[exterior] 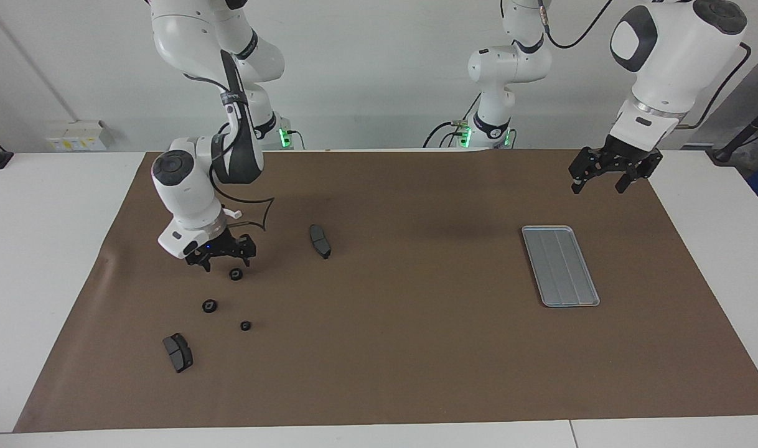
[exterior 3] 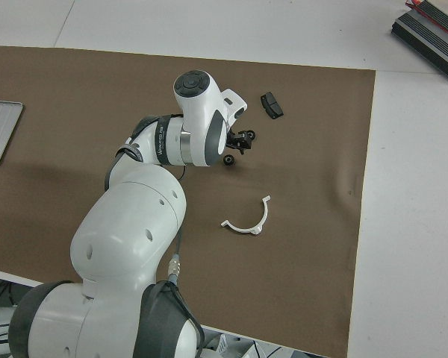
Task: Pick bearing gear from pile to tray
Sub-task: 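Reach the right gripper to a small black bearing and grasp it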
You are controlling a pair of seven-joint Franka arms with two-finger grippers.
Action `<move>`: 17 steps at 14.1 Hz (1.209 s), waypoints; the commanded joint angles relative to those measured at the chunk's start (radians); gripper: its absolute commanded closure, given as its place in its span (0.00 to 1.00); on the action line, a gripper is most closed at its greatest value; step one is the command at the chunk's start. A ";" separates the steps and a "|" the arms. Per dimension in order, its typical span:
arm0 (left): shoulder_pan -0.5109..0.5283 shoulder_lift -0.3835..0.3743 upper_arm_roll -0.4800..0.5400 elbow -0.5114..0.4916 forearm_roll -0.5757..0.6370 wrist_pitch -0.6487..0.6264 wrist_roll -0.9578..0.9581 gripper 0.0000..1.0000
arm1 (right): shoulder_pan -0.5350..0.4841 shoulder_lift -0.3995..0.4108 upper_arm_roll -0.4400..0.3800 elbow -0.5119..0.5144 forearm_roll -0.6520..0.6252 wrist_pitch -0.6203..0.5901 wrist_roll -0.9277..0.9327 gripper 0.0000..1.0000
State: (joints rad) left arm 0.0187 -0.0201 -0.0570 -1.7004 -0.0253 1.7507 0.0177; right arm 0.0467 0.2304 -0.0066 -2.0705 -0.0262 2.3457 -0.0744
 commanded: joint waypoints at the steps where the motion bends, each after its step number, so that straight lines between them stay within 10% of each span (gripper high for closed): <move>1: 0.010 -0.006 -0.004 0.007 0.010 -0.020 0.014 0.00 | -0.008 0.000 0.005 -0.049 0.012 0.091 -0.024 0.00; 7: 0.010 -0.006 -0.004 0.007 0.010 -0.020 0.014 0.00 | -0.008 -0.005 0.005 -0.115 0.012 0.175 -0.073 0.00; 11: 0.010 -0.006 -0.004 0.007 0.010 -0.020 0.014 0.00 | -0.008 -0.013 0.005 -0.140 0.012 0.175 -0.074 0.27; 17: 0.009 -0.007 -0.004 0.007 0.010 -0.020 0.014 0.00 | -0.008 -0.014 0.005 -0.146 0.014 0.178 -0.074 0.39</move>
State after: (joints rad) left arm 0.0188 -0.0201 -0.0570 -1.7004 -0.0253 1.7506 0.0180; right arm 0.0463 0.2374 -0.0066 -2.1877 -0.0262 2.4982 -0.1137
